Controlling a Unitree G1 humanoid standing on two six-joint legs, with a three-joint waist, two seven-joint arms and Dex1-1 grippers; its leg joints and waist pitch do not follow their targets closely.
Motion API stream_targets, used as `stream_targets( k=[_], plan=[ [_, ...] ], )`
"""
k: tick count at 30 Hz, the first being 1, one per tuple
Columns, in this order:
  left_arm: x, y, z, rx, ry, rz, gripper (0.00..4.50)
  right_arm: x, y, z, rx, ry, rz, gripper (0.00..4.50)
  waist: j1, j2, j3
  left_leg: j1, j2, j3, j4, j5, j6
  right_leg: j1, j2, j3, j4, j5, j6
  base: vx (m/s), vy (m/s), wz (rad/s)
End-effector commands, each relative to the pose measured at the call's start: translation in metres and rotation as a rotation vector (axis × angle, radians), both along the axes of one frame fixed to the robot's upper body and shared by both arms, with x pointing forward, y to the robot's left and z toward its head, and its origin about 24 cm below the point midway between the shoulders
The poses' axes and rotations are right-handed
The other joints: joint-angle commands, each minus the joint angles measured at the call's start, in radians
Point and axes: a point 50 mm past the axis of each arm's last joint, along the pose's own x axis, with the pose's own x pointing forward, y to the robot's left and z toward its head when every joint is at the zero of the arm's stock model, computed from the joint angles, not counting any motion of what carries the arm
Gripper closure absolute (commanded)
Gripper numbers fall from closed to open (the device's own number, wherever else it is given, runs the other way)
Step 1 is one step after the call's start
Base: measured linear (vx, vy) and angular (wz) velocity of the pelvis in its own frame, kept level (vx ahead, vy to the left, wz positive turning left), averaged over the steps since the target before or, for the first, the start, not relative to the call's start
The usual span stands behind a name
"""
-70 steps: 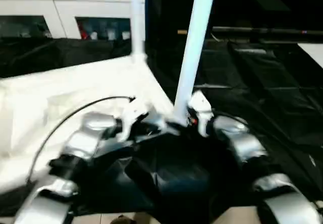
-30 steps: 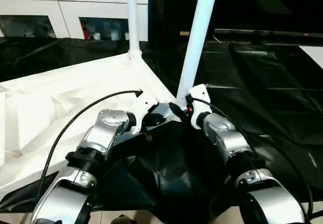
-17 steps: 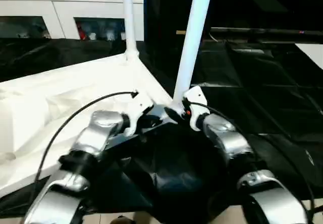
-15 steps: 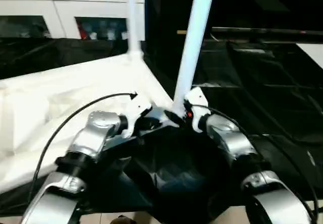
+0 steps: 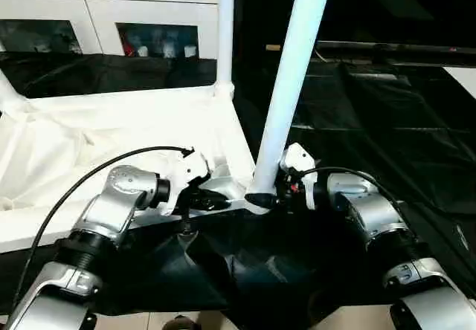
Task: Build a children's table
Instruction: Rotate leg to tighten
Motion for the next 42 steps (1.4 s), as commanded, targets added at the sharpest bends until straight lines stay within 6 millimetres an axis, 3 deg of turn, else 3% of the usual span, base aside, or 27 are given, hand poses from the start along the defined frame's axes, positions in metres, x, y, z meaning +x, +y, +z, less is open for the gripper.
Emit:
stream_targets(
  k=[1, 11, 14, 17, 19, 20, 24, 26, 27, 30, 34, 42],
  plan=[
    [-0.004, -0.007, 0.0, -0.038, 0.008, -0.034, 4.5, -0.004, 0.009, 0.004, 0.031, 0.012, 0.08, 1.76, 0.0, -0.006, -0.06, 0.032, 0.069, -0.029, -0.063, -0.133, 0.06, 0.03, -0.091, 0.044, -0.069, 0.001, -0.244, 0.0, 0.0, 0.0],
    [-0.005, -0.007, -0.003, -0.034, 0.017, -0.02, 4.5, -0.008, 0.012, 0.001, 0.033, 0.023, 0.092, 1.81, 0.001, -0.005, -0.06, 0.033, 0.069, -0.029, -0.064, -0.134, 0.052, 0.029, -0.09, 0.044, -0.069, -0.006, -0.24, 0.0, 0.0, 0.0],
    [0.007, -0.016, -0.006, -0.024, -0.032, 0.101, 4.5, 0.007, 0.017, -0.007, 0.01, -0.035, -0.16, 1.81, -0.005, -0.005, -0.058, 0.033, 0.067, -0.029, -0.065, -0.137, 0.044, 0.025, -0.092, 0.046, -0.07, -0.009, -0.244, 0.0, 0.0, 0.0],
    [0.016, -0.027, -0.007, -0.024, -0.063, 0.186, 4.5, 0.016, 0.021, -0.011, 0.02, -0.036, -0.334, 1.82, -0.009, -0.006, -0.055, 0.038, 0.067, -0.033, -0.071, -0.198, -0.004, 0.025, -0.097, 0.048, -0.082, -0.123, -0.233, 0.0, 0.0, 0.0],
    [0.024, -0.045, -0.007, -0.039, -0.085, 0.267, 4.5, 0.021, 0.03, -0.015, 0.042, -0.017, -0.483, 1.82, -0.016, -0.004, -0.054, 0.041, 0.067, -0.035, -0.075, -0.231, -0.022, 0.023, -0.097, 0.05, -0.088, -0.164, -0.219, 0.0, 0.0, 0.0],
    [0.024, -0.045, -0.007, -0.039, -0.085, 0.267, 4.5, 0.021, 0.03, -0.015, 0.042, -0.017, -0.483, 1.82, -0.016, -0.004, -0.055, 0.043, 0.068, -0.034, -0.075, -0.231, -0.024, 0.022, -0.097, 0.051, -0.089, -0.164, -0.216, 0.0, 0.0, 0.0],
    [0.032, -0.076, -0.005, -0.061, -0.109, 0.344, 4.5, 0.025, 0.049, -0.02, 0.025, -0.006, -0.666, 1.82, -0.016, 0.002, -0.059, 0.04, 0.065, -0.035, -0.074, -0.197, -0.022, 0.025, -0.096, 0.05, -0.084, -0.086, -0.214, 0.0, 0.0, 0.0],
    [0.032, -0.081, -0.005, -0.065, -0.111, 0.339, 4.5, 0.025, 0.054, -0.02, 0.03, -0.003, -0.671, 1.82, -0.015, 0.002, -0.061, 0.036, 0.065, -0.035, -0.072, -0.181, -0.013, 0.029, -0.097, 0.05, -0.08, -0.052, -0.213, 0.0, 0.0, 0.0],
    [0.032, -0.086, -0.004, -0.074, -0.108, 0.326, 4.5, 0.024, 0.061, -0.019, 0.064, 0.01, -0.652, 1.48, -0.014, 0.001, -0.063, 0.035, 0.063, -0.034, -0.07, -0.161, -0.001, 0.031, -0.096, 0.048, -0.077, -0.016, -0.212, 0.0, 0.0, 0.0],
    [0.03, -0.084, -0.005, -0.068, -0.119, 0.296, 4.5, 0.024, 0.064, -0.013, 0.131, 0.01, -0.628, 1.13, -0.013, 0.004, -0.062, 0.034, 0.064, -0.034, -0.068, -0.159, 0.029, 0.031, -0.096, 0.048, -0.079, 0.004, -0.213, 0.0, 0.0, 0.0],
    [0.027, -0.071, -0.007, -0.054, -0.13, 0.262, 4.5, 0.025, 0.057, -0.007, 0.13, -0.048, -0.6, 0.74, -0.013, 0.003, -0.062, 0.033, 0.066, -0.035, -0.07, -0.169, 0.028, 0.032, -0.096, 0.046, -0.079, -0.015, -0.213, 0.0, 0.0, 0.0],
    [0.012, -0.049, -0.004, -0.093, -0.095, 0.123, 4.5, 0.017, 0.036, -0.002, 0.136, -0.065, -0.345, 0.74, -0.017, 0.001, -0.06, 0.029, 0.068, -0.033, -0.067, -0.158, 0.055, 0.035, -0.095, 0.047, -0.078, 0.0, -0.224, 0.0, 0.0, 0.0]
  ],
)
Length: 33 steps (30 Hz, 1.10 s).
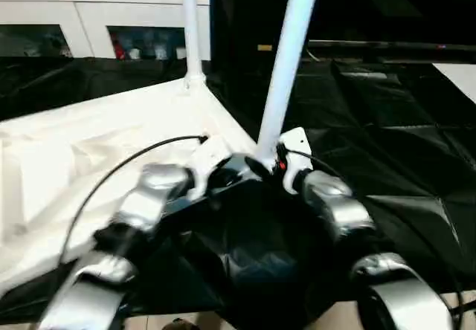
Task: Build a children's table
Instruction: Rotate leg to tighten
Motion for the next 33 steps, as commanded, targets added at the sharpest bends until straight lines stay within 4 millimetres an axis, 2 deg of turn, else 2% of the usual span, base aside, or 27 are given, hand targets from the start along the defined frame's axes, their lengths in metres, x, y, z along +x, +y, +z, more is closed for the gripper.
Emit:
stream_targets(
  k=[1, 7, 9, 12, 13, 17, 19, 22, 24, 31, 33],
  plan=[
    [-0.011, -0.015, 0.002, -0.094, 0.01, -0.137, 4.5, -0.007, 0.016, 0.009, 0.021, -0.034, 0.184, 0.74, 0.004, -0.003, -0.056, 0.029, 0.067, -0.033, -0.066, -0.165, 0.054, 0.033, -0.095, 0.046, -0.077, -0.019, -0.225, 0.0, 0.0, 0.0],
    [-0.02, -0.001, 0.003, -0.078, 0.057, -0.214, 4.5, -0.02, 0.004, 0.009, -0.015, -0.013, 0.397, 0.74, 0.011, 0.001, -0.053, 0.033, 0.07, -0.032, -0.07, -0.196, 0.037, 0.027, -0.092, 0.045, -0.079, -0.068, -0.225, 0.0, 0.0, 0.0],
    [-0.023, 0.008, 0.004, -0.061, 0.071, -0.241, 4.5, -0.025, -0.001, 0.01, -0.033, 0.0, 0.476, 0.74, 0.014, -0.001, -0.052, 0.032, 0.07, -0.032, -0.069, -0.199, 0.034, 0.029, -0.093, 0.046, -0.081, -0.079, -0.221, 0.0, 0.0, 0.0],
    [-0.025, 0.018, 0.005, -0.032, 0.089, -0.274, 4.5, -0.028, -0.007, 0.011, -0.054, 0.022, 0.538, 0.74, 0.018, -0.001, -0.055, 0.032, 0.069, -0.031, -0.067, -0.181, 0.039, 0.028, -0.091, 0.045, -0.076, -0.058, -0.223, 0.0, 0.0, 0.0],
    [-0.025, 0.02, 0.006, -0.026, 0.094, -0.283, 4.5, -0.029, -0.008, 0.011, -0.058, 0.024, 0.545, 0.98, 0.018, -0.002, -0.054, 0.032, 0.069, -0.031, -0.067, -0.177, 0.041, 0.028, -0.091, 0.045, -0.076, -0.058, -0.223, 0.0, 0.0, 0.0],
    [-0.026, 0.026, 0.008, -0.009, 0.107, -0.308, 4.5, -0.028, -0.01, 0.012, -0.07, 0.03, 0.561, 1.12, 0.019, 0.0, -0.056, 0.033, 0.069, -0.03, -0.067, -0.166, 0.036, 0.026, -0.091, 0.044, -0.072, -0.034, -0.234, 0.0, 0.0, 0.0],
    [-0.026, 0.027, 0.008, -0.007, 0.111, -0.312, 4.5, -0.029, -0.009, 0.012, -0.066, 0.034, 0.567, 1.45, 0.019, -0.002, -0.057, 0.033, 0.069, -0.03, -0.066, -0.154, 0.04, 0.027, -0.09, 0.043, -0.069, -0.004, -0.242, 0.0, 0.0, 0.0],
    [-0.027, 0.028, 0.008, -0.008, 0.121, -0.318, 4.5, -0.03, -0.009, 0.012, -0.064, 0.037, 0.579, 1.53, 0.021, -0.003, -0.059, 0.032, 0.068, -0.029, -0.063, -0.134, 0.049, 0.029, -0.091, 0.043, -0.066, 0.027, -0.246, 0.0, 0.0, 0.0],
    [-0.028, 0.028, 0.007, -0.009, 0.125, -0.322, 4.5, -0.032, -0.008, 0.011, -0.067, 0.042, 0.594, 1.8, 0.021, -0.003, -0.059, 0.031, 0.068, -0.029, -0.062, -0.129, 0.054, 0.029, -0.091, 0.042, -0.065, 0.035, -0.248, 0.0, 0.0, 0.0],
    [-0.028, 0.026, 0.006, -0.012, 0.123, -0.309, 4.5, -0.035, -0.005, 0.01, -0.061, 0.046, 0.604, 1.91, 0.023, -0.005, -0.06, 0.032, 0.069, -0.029, -0.061, -0.133, 0.053, 0.03, -0.091, 0.042, -0.065, 0.025, -0.246, 0.0, 0.0, 0.0],
    [-0.025, 0.024, 0.005, -0.014, 0.103, -0.274, 4.5, -0.036, -0.003, 0.009, -0.048, 0.05, 0.598, 1.91, 0.023, -0.009, -0.061, 0.032, 0.069, -0.029, -0.061, -0.127, 0.055, 0.031, -0.091, 0.042, -0.064, 0.032, -0.246, 0.0, 0.0, 0.0]
  ],
)
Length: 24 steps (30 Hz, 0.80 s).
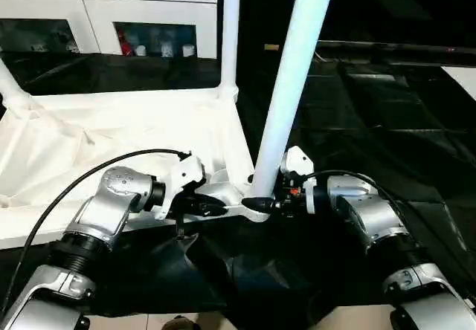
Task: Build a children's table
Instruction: Rotate leg to tighten
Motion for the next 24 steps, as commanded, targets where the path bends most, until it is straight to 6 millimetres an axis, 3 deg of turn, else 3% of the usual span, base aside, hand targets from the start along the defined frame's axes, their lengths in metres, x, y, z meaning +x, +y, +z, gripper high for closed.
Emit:
stream_targets(
  k=[1, 5, 7, 10, 15, 16, 20, 24],
  plan=[
    [0.0, -0.01, 0.0, -0.021, -0.017, -0.002, 4.5, -0.007, 0.01, -0.003, 0.002, 0.021, 0.06, 1.91, 0.001, -0.003, -0.062, 0.036, 0.068, -0.029, -0.063, -0.127, 0.054, 0.031, -0.092, 0.042, -0.061, 0.032, -0.246, 0.0, 0.0, 0.0],
    [0.014, -0.024, -0.002, -0.021, -0.074, 0.137, 4.5, 0.004, 0.023, -0.01, 0.025, 0.003, -0.149, 1.91, -0.002, -0.005, -0.055, 0.038, 0.065, -0.03, -0.067, -0.162, 0.038, 0.026, -0.097, 0.045, -0.073, -0.039, -0.243, 0.0, 0.0, 0.0],
    [0.02, -0.032, -0.003, -0.028, -0.089, 0.201, 4.5, 0.011, 0.031, -0.015, 0.024, 0.019, -0.282, 1.91, -0.008, -0.003, -0.047, 0.044, 0.068, -0.033, -0.078, -0.239, -0.008, 0.02, -0.1, 0.049, -0.087, -0.186, -0.221, 0.0, 0.0, 0.0],
    [0.034, -0.051, -0.002, -0.049, -0.124, 0.339, 4.5, 0.018, 0.049, -0.02, 0.04, 0.052, -0.472, 1.91, -0.017, 0.0, -0.046, 0.048, 0.068, -0.045, -0.087, -0.315, -0.064, 0.021, -0.106, 0.049, -0.098, -0.324, -0.178, 0.0, 0.0, 0.0],
    [0.039, -0.073, 0.0, -0.066, -0.137, 0.388, 4.5, 0.028, 0.068, -0.017, 0.035, 0.064, -0.644, 1.91, -0.027, 0.002, -0.051, 0.047, 0.063, -0.041, -0.086, -0.285, -0.053, 0.018, -0.1, 0.051, -0.094, -0.225, -0.183, 0.0, 0.0, 0.0],
    [0.038, -0.075, 0.0, -0.064, -0.135, 0.37, 4.5, 0.027, 0.071, -0.015, 0.042, 0.056, -0.619, 1.56, -0.023, 0.004, -0.054, 0.048, 0.065, -0.04, -0.083, -0.269, -0.047, 0.021, -0.102, 0.05, -0.092, -0.194, -0.184, 0.0, 0.0, 0.0],
    [0.036, -0.076, 0.001, -0.065, -0.139, 0.327, 4.5, 0.026, 0.076, -0.01, 0.101, 0.073, -0.56, 1.19, -0.022, 0.003, -0.057, 0.038, 0.063, -0.037, -0.079, -0.195, -0.003, 0.031, -0.098, 0.047, -0.08, -0.05, -0.197, 0.0, 0.0, 0.0],
    [0.032, -0.068, 0.001, -0.069, -0.141, 0.269, 4.5, 0.027, 0.066, -0.009, 0.067, 0.015, -0.529, 0.78, -0.021, 0.003, -0.054, 0.041, 0.064, -0.036, -0.08, -0.216, 0.001, 0.03, -0.1, 0.048, -0.086, -0.093, -0.203, 0.0, 0.0, 0.0]
  ],
)
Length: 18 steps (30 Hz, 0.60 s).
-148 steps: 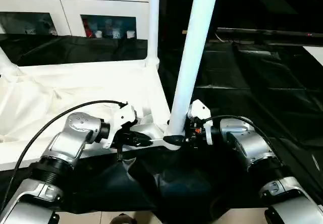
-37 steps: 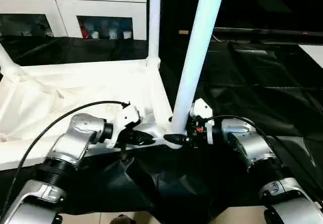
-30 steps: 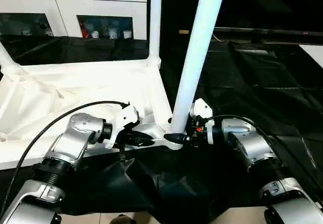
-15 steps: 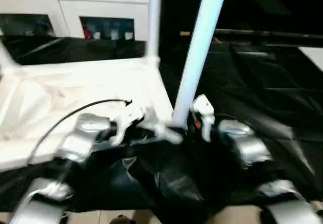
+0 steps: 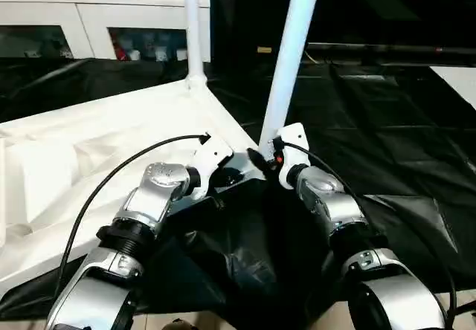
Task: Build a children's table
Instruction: Rotate leg to tighten
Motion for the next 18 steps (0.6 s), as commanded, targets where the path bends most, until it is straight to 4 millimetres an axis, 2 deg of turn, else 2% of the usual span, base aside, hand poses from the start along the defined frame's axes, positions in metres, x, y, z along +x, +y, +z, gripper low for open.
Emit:
stream_targets(
  k=[1, 5, 8, 12, 14, 15, 18],
  plan=[
    [-0.004, -0.02, 0.008, -0.06, -0.04, -0.116, 4.5, -0.013, 0.035, -0.001, 0.02, 0.005, 0.226, 0.78, 0.002, 0.003, -0.053, 0.029, 0.067, -0.036, -0.074, -0.219, 0.001, 0.023, -0.097, 0.049, -0.085, -0.104, -0.198, 0.0, 0.0, 0.0],
    [-0.008, -0.011, 0.008, -0.055, -0.028, -0.173, 4.5, -0.017, 0.024, 0.001, 0.011, -0.023, 0.346, 0.78, 0.001, 0.003, -0.054, 0.026, 0.068, -0.037, -0.074, -0.203, 0.011, 0.027, -0.095, 0.049, -0.081, -0.077, -0.196, 0.0, 0.0, 0.0],
    [-0.013, -0.004, 0.01, -0.06, -0.014, -0.236, 4.5, -0.024, 0.014, 0.004, 0.008, -0.038, 0.463, 0.78, 0.004, 0.003, -0.057, 0.024, 0.068, -0.034, -0.068, -0.156, 0.037, 0.03, -0.093, 0.047, -0.072, 0.007, -0.215, 0.0, 0.0, 0.0],
    [-0.019, 0.009, 0.012, -0.056, 0.0, -0.308, 4.5, -0.031, -0.005, 0.005, -0.012, -0.024, 0.598, 0.78, 0.011, 0.004, -0.06, 0.023, 0.07, -0.031, -0.061, -0.133, 0.06, 0.031, -0.087, 0.043, -0.064, 0.061, -0.232, 0.0, 0.0, 0.0],
    [-0.02, 0.013, 0.012, -0.056, 0.008, -0.32, 4.5, -0.032, -0.011, 0.006, -0.015, -0.015, 0.639, 0.78, 0.015, 0.004, -0.059, 0.023, 0.072, -0.03, -0.061, -0.135, 0.067, 0.029, -0.087, 0.042, -0.063, 0.061, -0.238, 0.0, 0.0, 0.0],
    [-0.02, 0.015, 0.012, -0.051, 0.015, -0.326, 4.5, -0.034, -0.014, 0.007, -0.016, -0.01, 0.662, 0.78, 0.016, 0.005, -0.057, 0.025, 0.073, -0.029, -0.063, -0.149, 0.063, 0.024, -0.086, 0.042, -0.066, 0.038, -0.242, 0.0, 0.0, 0.0],
    [-0.023, 0.021, 0.012, -0.047, 0.032, -0.349, 4.5, -0.036, -0.02, 0.009, -0.02, -0.002, 0.718, 0.78, 0.023, 0.005, -0.055, 0.026, 0.075, -0.031, -0.066, -0.182, 0.04, 0.025, -0.09, 0.043, -0.07, -0.024, -0.238, 0.0, 0.0, 0.0]
  ],
)
